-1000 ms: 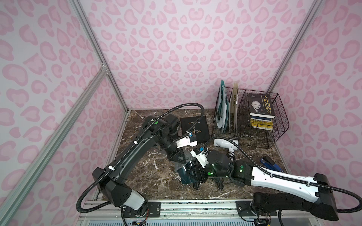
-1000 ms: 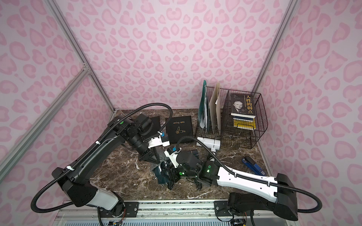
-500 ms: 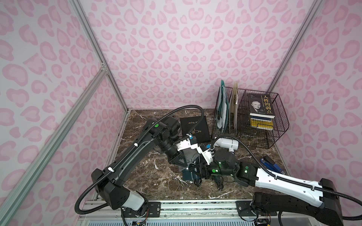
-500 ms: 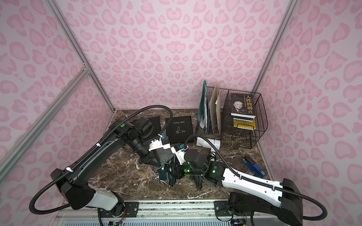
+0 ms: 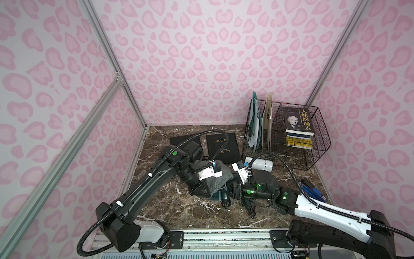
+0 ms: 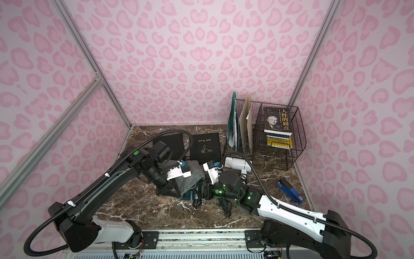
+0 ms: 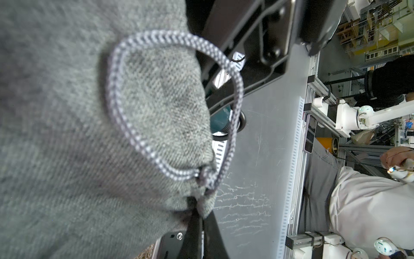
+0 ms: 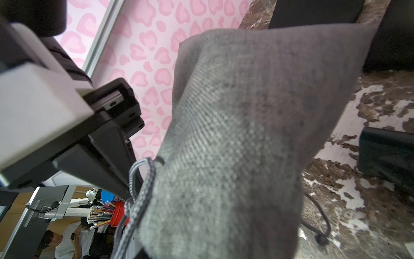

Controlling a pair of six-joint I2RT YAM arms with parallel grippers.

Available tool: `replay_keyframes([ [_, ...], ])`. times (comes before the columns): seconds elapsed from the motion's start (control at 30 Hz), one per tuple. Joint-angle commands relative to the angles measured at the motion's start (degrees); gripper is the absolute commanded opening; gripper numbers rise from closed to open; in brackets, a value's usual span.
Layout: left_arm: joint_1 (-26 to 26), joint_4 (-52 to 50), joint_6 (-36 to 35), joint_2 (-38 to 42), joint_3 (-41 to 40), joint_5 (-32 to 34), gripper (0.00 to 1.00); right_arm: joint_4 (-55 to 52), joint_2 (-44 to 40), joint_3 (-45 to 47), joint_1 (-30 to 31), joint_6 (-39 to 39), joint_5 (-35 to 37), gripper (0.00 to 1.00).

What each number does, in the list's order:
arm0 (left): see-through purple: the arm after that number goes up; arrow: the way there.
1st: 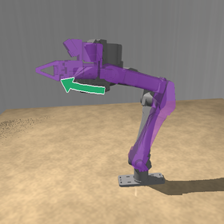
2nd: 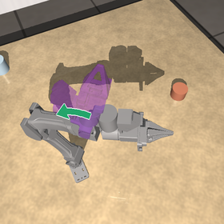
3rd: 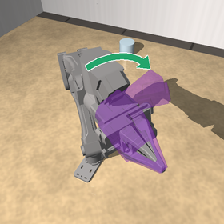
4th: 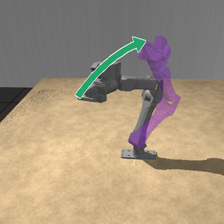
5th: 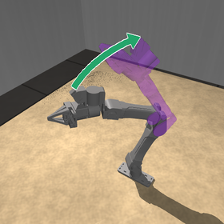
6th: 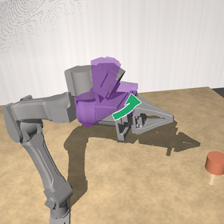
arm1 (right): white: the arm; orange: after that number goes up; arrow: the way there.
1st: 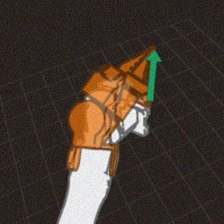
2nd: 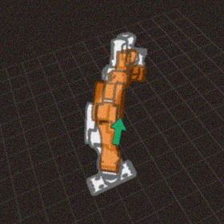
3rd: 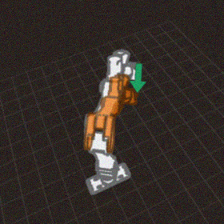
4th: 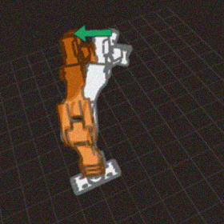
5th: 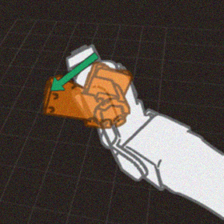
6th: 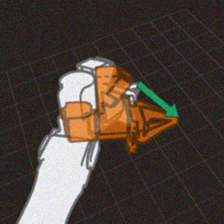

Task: Pack away hair dryers
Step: Place the hair dryer in the drawstring bag.

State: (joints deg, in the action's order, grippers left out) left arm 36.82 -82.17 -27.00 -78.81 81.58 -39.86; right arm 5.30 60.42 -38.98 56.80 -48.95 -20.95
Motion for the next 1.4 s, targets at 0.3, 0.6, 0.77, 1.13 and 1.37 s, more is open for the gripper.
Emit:
replay_keyframes([
  [0.3, 0.0, 0.5, 0.3, -2.8, 8.2, -0.7, 0.02, -3.2, 5.2, -6.0, -0.3, 1.9, -2.6, 0.23],
  [0.6, 0.0, -1.1, -0.3, -2.7, 8.1, -4.2, 0.01, -7.1, 3.8, -7.0, -1.2, 2.9, -2.7, 0.46],
  [0.77, 0.0, -1.4, -0.4, -2.8, 8.2, -4.7, 0.02, -8.1, 3.7, -7.4, -1.6, 3.4, -3.8, 0.53],
  [1.13, 0.0, -2.3, -0.9, -3.6, 11.2, -4.8, 0.02, -8.7, 3.9, -7.8, -1.7, 4.3, -5.7, 0.57],
  [1.37, -0.1, -3.3, -1.0, -3.4, 13.5, -4.7, 0.02, -8.3, 2.1, -7.2, -2.2, 4.7, -4.6, 0.58],
])
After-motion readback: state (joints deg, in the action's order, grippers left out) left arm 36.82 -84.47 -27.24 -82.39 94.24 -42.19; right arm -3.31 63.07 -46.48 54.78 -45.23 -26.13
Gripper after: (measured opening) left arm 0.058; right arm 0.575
